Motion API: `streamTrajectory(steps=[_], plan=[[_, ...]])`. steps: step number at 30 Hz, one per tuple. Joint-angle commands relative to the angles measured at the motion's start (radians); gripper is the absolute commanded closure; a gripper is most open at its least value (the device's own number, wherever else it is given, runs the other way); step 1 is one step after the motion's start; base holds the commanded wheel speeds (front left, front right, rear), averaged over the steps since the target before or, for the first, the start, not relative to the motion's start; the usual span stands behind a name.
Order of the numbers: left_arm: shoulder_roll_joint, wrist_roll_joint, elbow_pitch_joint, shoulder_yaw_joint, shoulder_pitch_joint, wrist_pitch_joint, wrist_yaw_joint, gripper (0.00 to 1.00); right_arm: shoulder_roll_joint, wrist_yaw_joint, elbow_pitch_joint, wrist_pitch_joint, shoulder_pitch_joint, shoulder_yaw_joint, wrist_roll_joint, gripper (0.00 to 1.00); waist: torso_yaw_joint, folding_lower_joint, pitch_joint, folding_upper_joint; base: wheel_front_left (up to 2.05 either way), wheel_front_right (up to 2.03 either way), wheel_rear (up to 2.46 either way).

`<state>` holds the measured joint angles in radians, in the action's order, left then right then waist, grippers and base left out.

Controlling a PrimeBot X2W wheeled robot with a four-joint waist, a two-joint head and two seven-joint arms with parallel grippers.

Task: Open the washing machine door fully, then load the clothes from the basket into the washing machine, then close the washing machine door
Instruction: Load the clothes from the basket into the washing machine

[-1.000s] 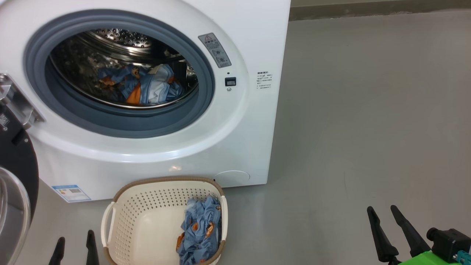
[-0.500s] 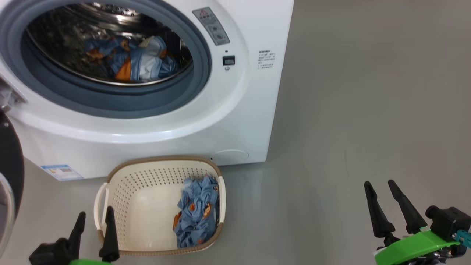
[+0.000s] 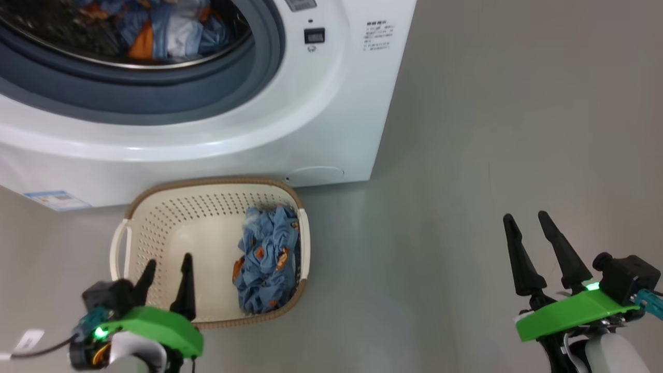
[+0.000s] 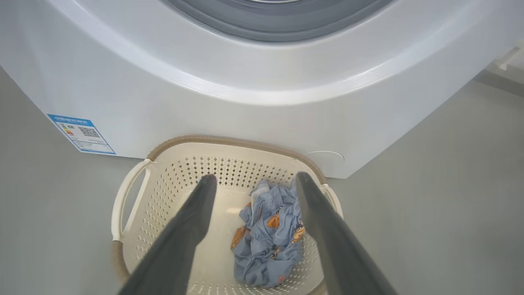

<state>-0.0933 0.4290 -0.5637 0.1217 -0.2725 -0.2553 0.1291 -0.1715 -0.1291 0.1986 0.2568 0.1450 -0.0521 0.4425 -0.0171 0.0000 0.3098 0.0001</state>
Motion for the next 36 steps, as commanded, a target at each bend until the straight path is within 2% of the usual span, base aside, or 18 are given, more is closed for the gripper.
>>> streamTrajectory(steps=[1,9,20,22,30,36], plan=[[-0.027,0.017,-0.012,-0.005,-0.044,-0.006,0.002,0.0,0.0,-0.002,-0.027,0.005,0.02,-0.021,-0.008,0.0,-0.013,0.0,0.06,-0.0001,0.0,0.0,0.0],[-0.046,0.108,-0.167,0.178,-0.207,-0.006,0.002,0.0,0.02,-0.002,-0.039,0.005,0.082,-0.038,-0.019,0.0,-0.039,0.0,0.19,-0.0001,0.0,0.0,0.0],[-0.122,0.271,-0.332,0.473,-0.428,-0.006,0.002,0.0,0.044,-0.002,-0.071,0.005,0.172,-0.063,-0.034,0.0,-0.099,0.0,0.374,-0.0001,0.0,0.0,0.0],[-0.144,0.327,-0.355,0.556,-0.473,-0.006,0.002,0.0,0.051,-0.002,-0.081,0.005,0.183,-0.069,-0.037,0.0,-0.113,0.0,0.412,-0.0001,0.0,0.0,0.0],[-0.205,0.487,-0.373,0.752,-0.589,-0.006,0.002,0.0,0.063,-0.002,-0.112,0.005,0.207,-0.08,-0.047,0.0,-0.138,0.0,0.5,-0.0001,0.0,0.0,0.0],[-0.226,0.58,-0.362,0.875,-0.64,0.002,0.002,0.0,0.063,-0.002,-0.133,0.005,0.201,-0.076,-0.053,0.0,-0.133,0.0,0.531,-0.0001,0.0,0.0,0.0]])
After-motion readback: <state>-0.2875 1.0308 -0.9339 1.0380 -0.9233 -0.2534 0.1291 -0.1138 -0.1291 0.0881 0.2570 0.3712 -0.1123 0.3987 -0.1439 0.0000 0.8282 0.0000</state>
